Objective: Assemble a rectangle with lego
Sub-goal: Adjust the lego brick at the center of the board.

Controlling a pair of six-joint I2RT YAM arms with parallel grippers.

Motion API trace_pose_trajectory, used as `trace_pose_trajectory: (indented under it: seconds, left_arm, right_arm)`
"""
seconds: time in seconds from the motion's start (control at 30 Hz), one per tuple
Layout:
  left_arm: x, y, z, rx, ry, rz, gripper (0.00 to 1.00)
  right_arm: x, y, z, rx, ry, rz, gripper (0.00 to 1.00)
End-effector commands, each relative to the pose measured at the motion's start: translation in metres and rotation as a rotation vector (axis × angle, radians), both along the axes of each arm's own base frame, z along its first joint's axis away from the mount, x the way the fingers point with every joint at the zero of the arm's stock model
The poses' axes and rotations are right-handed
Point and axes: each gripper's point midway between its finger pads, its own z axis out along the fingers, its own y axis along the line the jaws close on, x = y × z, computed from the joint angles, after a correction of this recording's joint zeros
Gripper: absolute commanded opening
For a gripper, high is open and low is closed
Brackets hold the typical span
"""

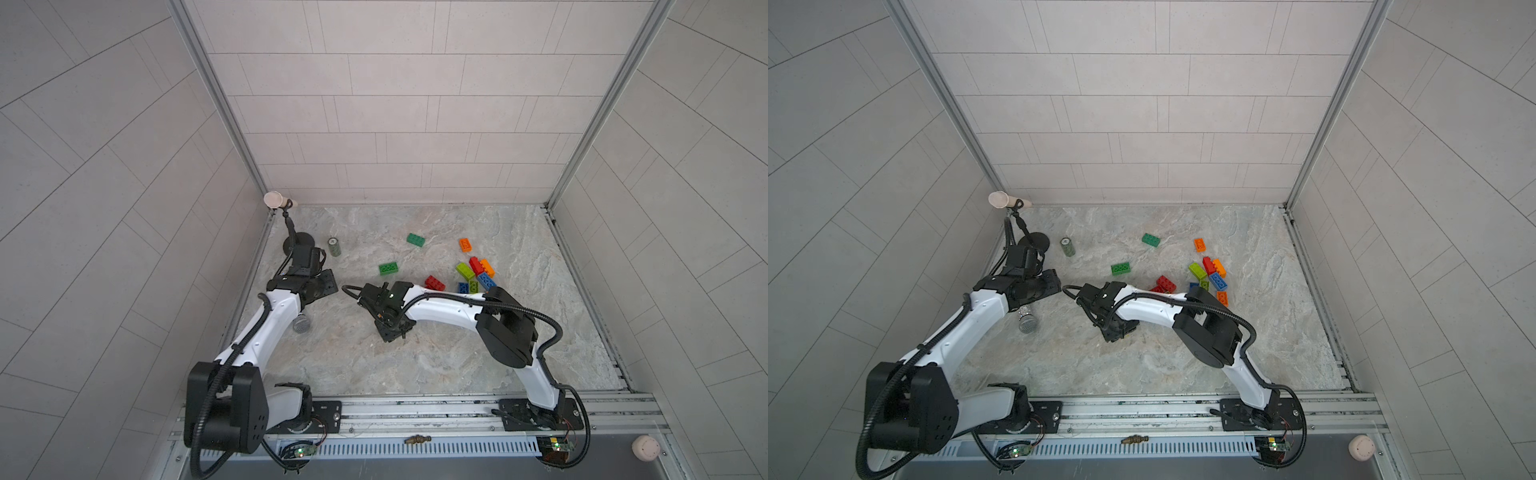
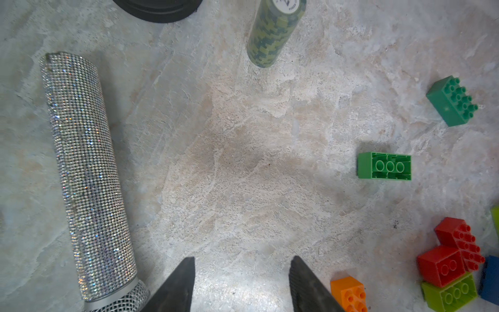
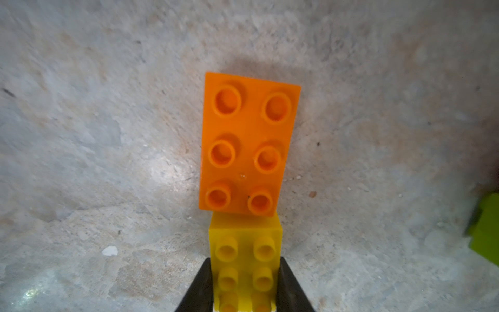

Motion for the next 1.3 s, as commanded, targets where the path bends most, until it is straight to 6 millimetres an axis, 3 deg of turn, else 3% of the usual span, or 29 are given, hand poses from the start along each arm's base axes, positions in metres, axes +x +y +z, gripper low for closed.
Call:
trace_pose_trajectory:
  seconds: [0.0,0.9,1.27]
  left_arm:
    - [-0.005,0.008,0.002,0.02,-0.002,0.034,0.64]
    - [-0.007,0.009,0.003,0.022,-0.006,0.038,0.64]
    - [-0.005,0.008,0.003,0.014,-0.017,0.038,0.65]
  right_arm:
    - [0.0,-0.01,-0.011,-0.067,0.006,-0.028,0.34]
    - [0.008,-0.003,-0.018,-0.053,0.025,-0.057,0.33]
    - [0.012,-0.001,0.002,-0.011,-0.004,-0.032,0.57]
